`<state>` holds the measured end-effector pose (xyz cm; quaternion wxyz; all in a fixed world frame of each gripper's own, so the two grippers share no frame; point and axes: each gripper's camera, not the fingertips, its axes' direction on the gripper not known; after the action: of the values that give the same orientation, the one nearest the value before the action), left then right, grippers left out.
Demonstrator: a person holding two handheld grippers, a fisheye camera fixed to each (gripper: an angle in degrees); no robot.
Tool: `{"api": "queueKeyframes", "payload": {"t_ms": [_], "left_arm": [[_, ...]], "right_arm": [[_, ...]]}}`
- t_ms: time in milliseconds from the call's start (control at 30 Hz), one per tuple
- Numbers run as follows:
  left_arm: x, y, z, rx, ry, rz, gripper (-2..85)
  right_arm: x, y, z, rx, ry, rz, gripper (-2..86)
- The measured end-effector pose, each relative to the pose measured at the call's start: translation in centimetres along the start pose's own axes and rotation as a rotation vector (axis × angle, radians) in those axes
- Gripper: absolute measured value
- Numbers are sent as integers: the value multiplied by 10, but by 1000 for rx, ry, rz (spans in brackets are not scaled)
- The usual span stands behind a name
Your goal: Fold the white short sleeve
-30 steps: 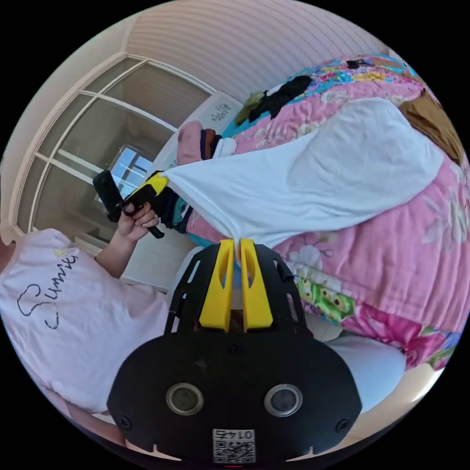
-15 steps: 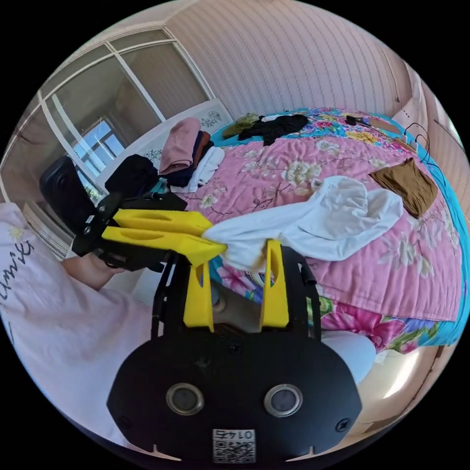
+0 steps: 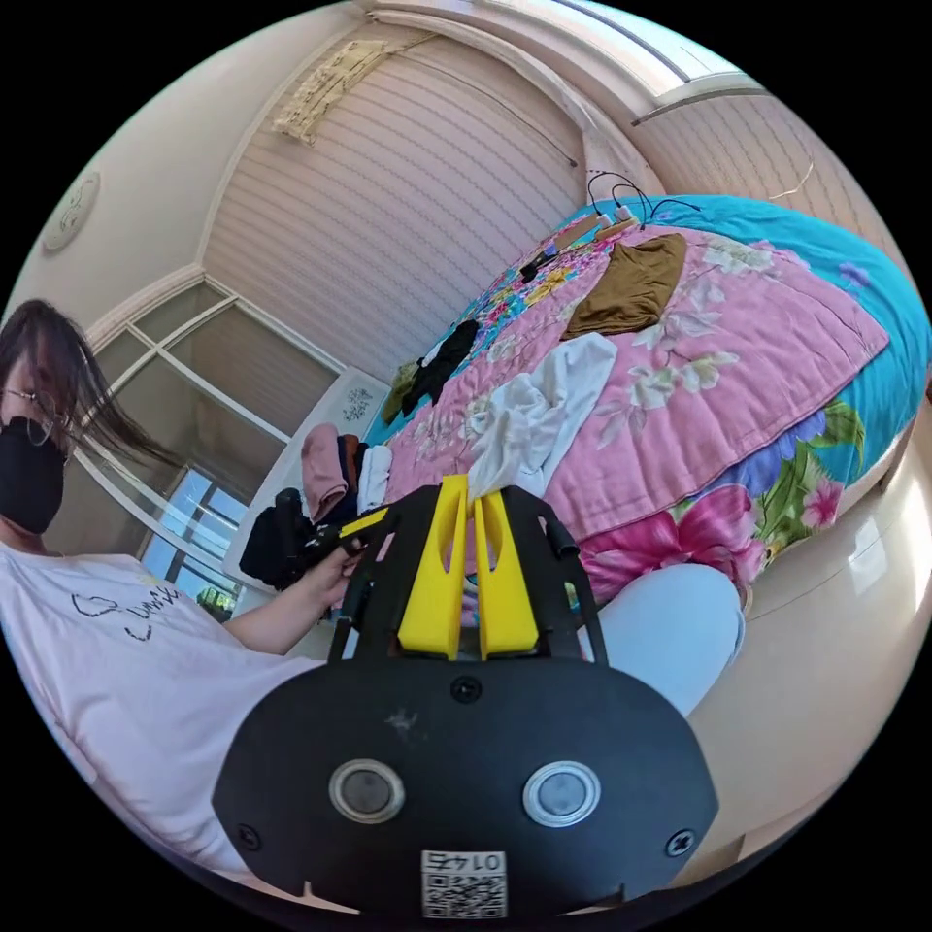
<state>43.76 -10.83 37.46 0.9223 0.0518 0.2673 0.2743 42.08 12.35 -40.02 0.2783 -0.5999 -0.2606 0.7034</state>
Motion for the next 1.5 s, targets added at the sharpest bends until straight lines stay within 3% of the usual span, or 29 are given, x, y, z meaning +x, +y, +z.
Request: {"api": "queueKeyframes", "payload": {"t_ms": [267, 467, 600, 667, 833, 933, 1100, 1167, 1300, 1400, 1500], "left_arm": [[-31, -65, 51, -9, 67, -160, 103], [-13, -95, 94, -210, 152, -115, 46], [-49, -86, 18, 8, 271, -187, 22], [-67, -79, -36, 107, 244, -168, 18], [-118, -64, -216, 359, 41, -130, 10], [-140, -68, -277, 404, -69, -149, 7], [-171, -110, -360, 537, -276, -142, 16], [-187, -136, -357, 546, -265, -152, 28], [-225, -177, -281, 335, -347, -268, 51], [-240, -155, -219, 161, -291, -336, 59], [-223, -103, -184, 116, -268, -269, 57]], "right_arm": [[9, 28, -84, 149, -12, 52, -2], [3, 42, -108, 133, 21, 50, -2], [-8, 36, -122, 153, 23, -19, -2], [-14, 27, -126, 160, -54, -68, -2], [-46, 0, -116, 122, -229, -260, -3], [-61, -24, -98, 102, -263, -332, -3], [-82, -70, -74, 127, -482, -392, -3], [-88, -86, -69, 166, -416, -390, -3], [-65, -97, -55, 210, -242, -232, -3], [-27, -95, -30, 142, -18, -51, -2], [7, -85, -2, 30, 160, 52, -2]]}}
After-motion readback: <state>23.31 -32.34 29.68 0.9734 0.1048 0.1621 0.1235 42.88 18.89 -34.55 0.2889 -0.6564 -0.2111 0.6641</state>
